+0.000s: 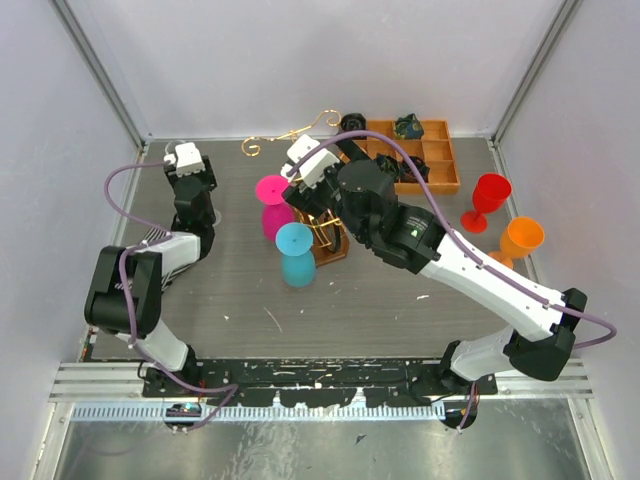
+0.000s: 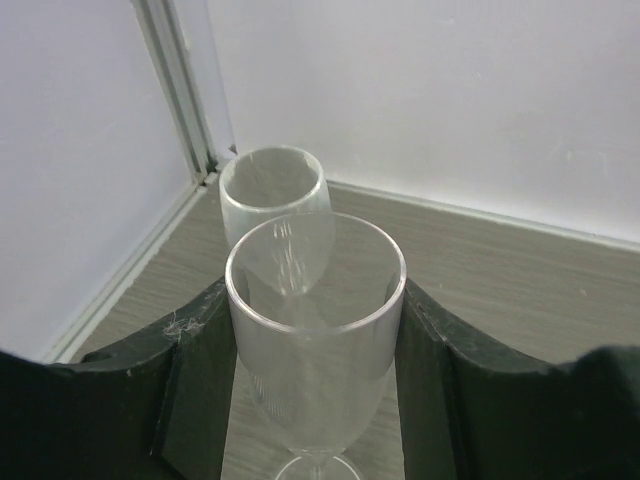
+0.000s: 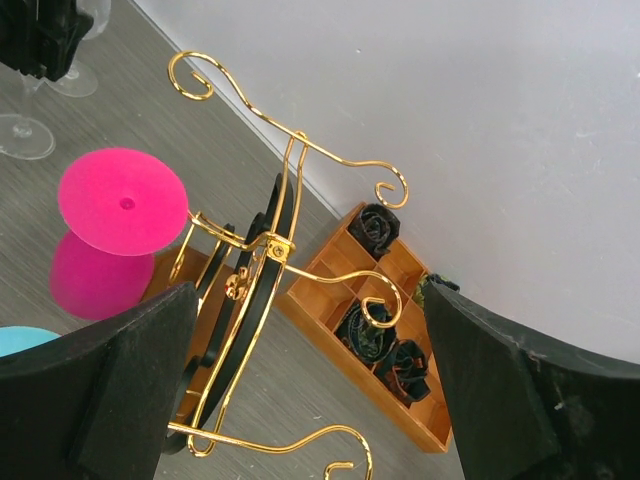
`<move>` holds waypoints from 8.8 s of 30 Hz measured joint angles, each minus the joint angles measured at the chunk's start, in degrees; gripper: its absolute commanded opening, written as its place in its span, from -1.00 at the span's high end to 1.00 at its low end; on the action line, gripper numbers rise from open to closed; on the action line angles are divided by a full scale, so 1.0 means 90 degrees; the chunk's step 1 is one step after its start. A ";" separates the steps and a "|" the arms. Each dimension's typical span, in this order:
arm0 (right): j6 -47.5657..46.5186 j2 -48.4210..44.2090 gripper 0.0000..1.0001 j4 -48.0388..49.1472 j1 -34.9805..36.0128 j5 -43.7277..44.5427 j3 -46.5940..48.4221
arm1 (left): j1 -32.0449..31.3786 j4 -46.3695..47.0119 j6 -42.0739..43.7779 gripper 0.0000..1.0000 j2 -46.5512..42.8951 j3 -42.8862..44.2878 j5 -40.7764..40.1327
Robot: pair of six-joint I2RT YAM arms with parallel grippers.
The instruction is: Take the wine glass off the wine glass rack
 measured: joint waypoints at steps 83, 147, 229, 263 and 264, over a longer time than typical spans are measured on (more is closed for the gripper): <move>0.9061 0.1855 0.35 -0.0085 -0.2011 -0.4867 -0.0044 | -0.0012 -1.0601 -0.3274 -0.94 -0.4872 0.2890 0.1054; 0.9112 0.3257 0.98 -0.0121 -0.2761 -0.5768 0.2081 | -0.0012 -1.1069 -0.3558 -0.95 -0.4918 0.3106 0.1605; 0.2616 0.1940 0.99 -0.2329 0.0289 -0.3373 0.2718 | -0.0010 -1.1222 -0.3228 -0.97 -0.3434 0.4777 0.2494; -0.4148 0.1336 0.99 0.2089 0.2705 0.1741 -0.0947 | -0.0010 -1.0452 -0.2113 -0.97 -0.3660 0.5430 0.4906; -0.4148 0.1341 0.98 0.2084 0.2720 0.1741 -0.0940 | -0.0010 -1.0421 -0.2125 -0.97 -0.3679 0.5428 0.5025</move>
